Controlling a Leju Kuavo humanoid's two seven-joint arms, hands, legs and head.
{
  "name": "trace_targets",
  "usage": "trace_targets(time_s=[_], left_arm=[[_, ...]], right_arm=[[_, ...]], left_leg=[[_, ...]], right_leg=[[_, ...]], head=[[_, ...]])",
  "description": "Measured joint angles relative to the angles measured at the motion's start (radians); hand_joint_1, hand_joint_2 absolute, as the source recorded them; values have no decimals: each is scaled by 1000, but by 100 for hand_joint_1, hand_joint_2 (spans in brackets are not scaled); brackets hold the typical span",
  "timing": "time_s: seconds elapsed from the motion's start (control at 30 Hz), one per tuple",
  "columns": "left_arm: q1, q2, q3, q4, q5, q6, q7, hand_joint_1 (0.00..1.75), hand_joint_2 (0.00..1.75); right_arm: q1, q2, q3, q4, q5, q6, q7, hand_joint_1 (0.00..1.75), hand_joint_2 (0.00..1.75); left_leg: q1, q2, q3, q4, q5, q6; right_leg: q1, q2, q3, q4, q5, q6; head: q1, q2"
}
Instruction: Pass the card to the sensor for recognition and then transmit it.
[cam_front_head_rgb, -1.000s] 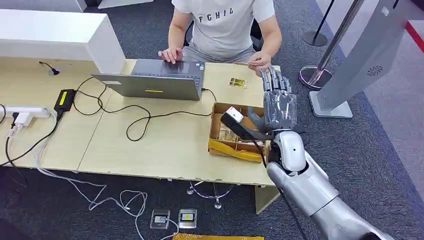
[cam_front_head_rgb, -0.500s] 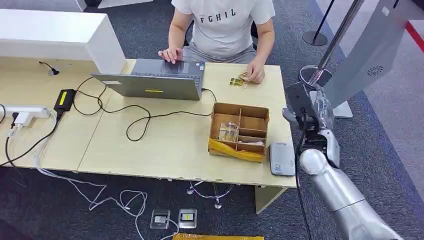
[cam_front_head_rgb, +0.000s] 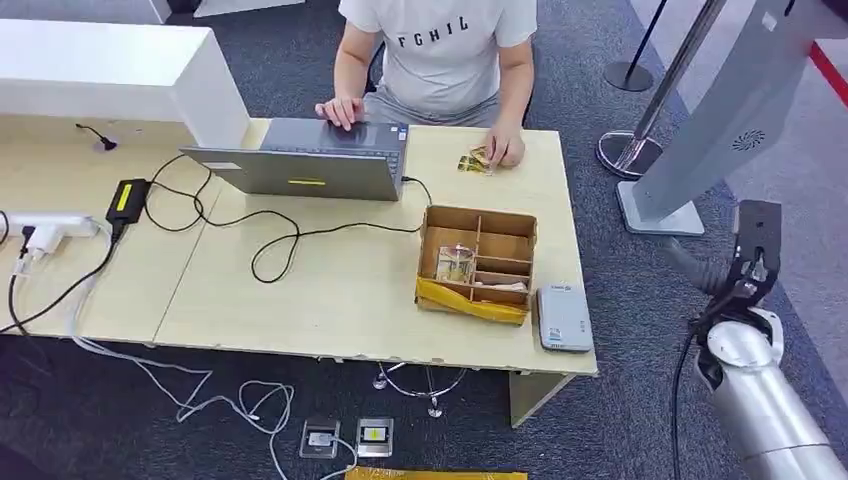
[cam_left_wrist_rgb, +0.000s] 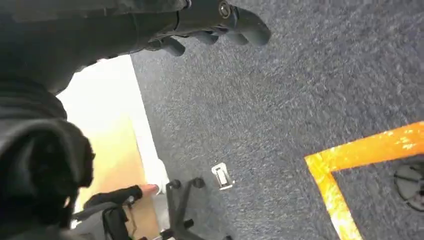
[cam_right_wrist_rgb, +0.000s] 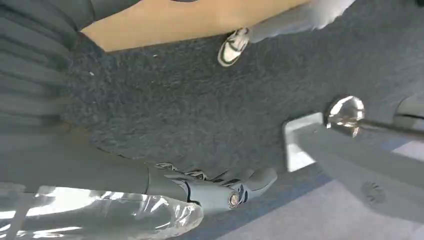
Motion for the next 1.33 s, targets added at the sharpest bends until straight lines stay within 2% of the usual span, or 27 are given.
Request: trace_targets(time_s=[0.03, 0.07, 0.17, 0.23, 0.3, 0.33, 0.43, 0.53, 0.63, 0.83, 1.07, 1.33], left_arm=[[0, -3, 4, 0, 8, 5, 3, 0, 0], [1, -8, 11, 0, 19, 11, 15, 0, 0], [4, -19, 24, 0, 34, 18, 29, 0, 0], [4, -27, 36, 0, 42, 30, 27, 0, 0], [5, -34, 43, 0, 48, 43, 26, 0, 0], [5, -36, 44, 0, 55, 49, 26, 0, 0], [5, -45, 64, 0, 109, 83, 24, 0, 0], [9, -52, 121, 0, 201, 147, -43, 0, 0], [14, -53, 156, 0, 221, 184, -102, 0, 0], [11, -57, 225, -1, 255, 214, -117, 0, 0], [14, -59, 247, -4, 254, 215, -117, 0, 0], [17, -61, 262, -12, 267, 216, -77, 0, 0]], right_arm=[[31, -19, -14, -1, -57, 27, -40, 0, 175], [72, -36, -35, 2, -138, 70, -113, 0, 0], [200, -46, -97, 91, -324, 199, -327, 0, 0], [257, -40, -132, 227, -428, 264, -448, 0, 0], [307, -29, -164, 330, -486, 287, -522, 0, 0], [328, -20, -173, 364, -497, 286, -531, 0, 0], [385, 14, -191, 459, -526, 264, -529, 0, 0], [447, 79, -222, 619, -560, 167, -466, 0, 0], [473, 138, -235, 674, -569, 49, -428, 0, 0], [487, 247, -242, 784, -478, -39, -359, 0, 0], [489, 316, -225, 814, -499, -30, -331, 0, 0], [491, 329, -159, 817, -534, 37, -317, 0, 0]], left_leg=[[0, -1, 0, 0, -1, 0], [1, -2, 0, 0, -1, 0], [2, -4, 0, 0, -3, 1], [2, -5, -1, 0, -4, 1], [2, -5, -1, 0, -4, 1], [3, -5, -1, -1, -5, -1], [4, -1, 3, -1, -6, -1], [5, -5, 2, -1, -7, 0], [5, 5, 3, -1, -10, -4], [6, 5, 7, -1, -10, -4], [5, 7, 9, -1, -10, -4], [6, 7, 9, -1, -10, -4]], right_leg=[[0, -1, 0, 0, -1, 0], [1, -3, 2, -1, -2, -1], [3, -7, 3, -1, -3, -2], [3, -7, 2, -1, -3, -2], [3, -8, 2, -1, -4, -2], [3, -6, 2, -1, -4, -2], [5, -2, 2, -1, -6, -4], [6, -7, 6, -1, -9, -4], [6, 4, 3, 1, -8, -6], [7, 3, 7, 1, -8, -7], [7, 4, 7, 1, -8, -7], [7, 5, 7, 1, -8, -7]], head=[[0, 0], [0, 0], [0, 0], [1, 0], [0, 0], [0, 0], [-1, 0], [1, 0], [-1, 0], [-1, 0], [0, 0], [0, 0]])
